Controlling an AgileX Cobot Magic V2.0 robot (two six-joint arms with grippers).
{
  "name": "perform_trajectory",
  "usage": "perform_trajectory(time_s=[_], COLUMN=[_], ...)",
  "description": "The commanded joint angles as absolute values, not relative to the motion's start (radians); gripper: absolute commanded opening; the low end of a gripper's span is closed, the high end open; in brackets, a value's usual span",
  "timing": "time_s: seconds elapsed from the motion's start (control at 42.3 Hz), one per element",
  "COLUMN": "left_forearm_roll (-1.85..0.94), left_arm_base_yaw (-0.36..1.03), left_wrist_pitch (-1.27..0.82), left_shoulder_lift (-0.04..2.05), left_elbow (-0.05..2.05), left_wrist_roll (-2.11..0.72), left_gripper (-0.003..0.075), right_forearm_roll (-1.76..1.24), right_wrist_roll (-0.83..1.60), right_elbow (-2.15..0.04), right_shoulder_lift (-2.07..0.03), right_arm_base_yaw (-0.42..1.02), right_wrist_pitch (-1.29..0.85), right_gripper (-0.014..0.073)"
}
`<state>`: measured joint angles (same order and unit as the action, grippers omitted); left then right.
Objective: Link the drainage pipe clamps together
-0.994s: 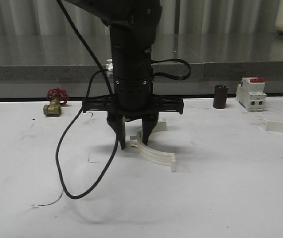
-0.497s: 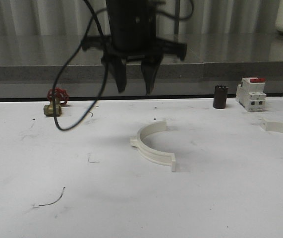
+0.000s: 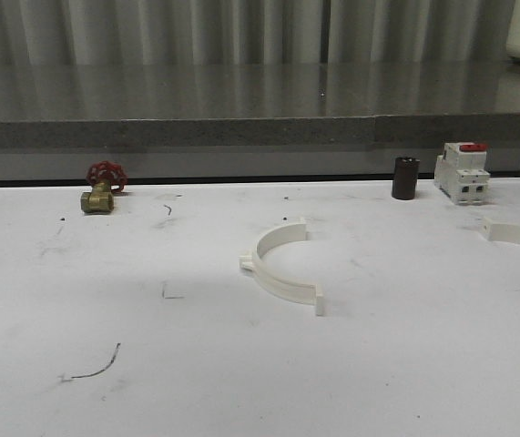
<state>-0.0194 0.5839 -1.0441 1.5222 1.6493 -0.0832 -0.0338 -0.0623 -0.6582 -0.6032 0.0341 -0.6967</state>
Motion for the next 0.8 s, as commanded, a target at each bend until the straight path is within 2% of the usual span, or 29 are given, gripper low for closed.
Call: perform_trajectory(time_s=[0.0, 0.426, 0.781], left_forearm_roll=[-0.050, -0.106, -0.106], left_arm_base_yaw=[0.584, 0.584, 0.584], left_wrist_pitch=[-0.927, -0.733, -0.712], left_shoulder_lift=[1.367, 0.888, 0.589], left_elbow=[1.540, 1.009, 0.712], left_wrist_roll=[-0.111, -0.111, -0.111], left_gripper=[0.0357, 0.0357, 0.0357], right_forearm_roll=[-0.022, -0.022, -0.022], right_wrist_roll=[-0.060, -0.060, -0.060], right_elbow=[-0.691, -0.691, -0.691], right_shoulder_lift=[-0.610, -0.610, -0.610], right_arm_base_yaw=[0.027, 0.027, 0.027], right_wrist_pitch=[-0.638, -0.638, -0.638], right_gripper=[0.0444, 0.0444, 0.0444])
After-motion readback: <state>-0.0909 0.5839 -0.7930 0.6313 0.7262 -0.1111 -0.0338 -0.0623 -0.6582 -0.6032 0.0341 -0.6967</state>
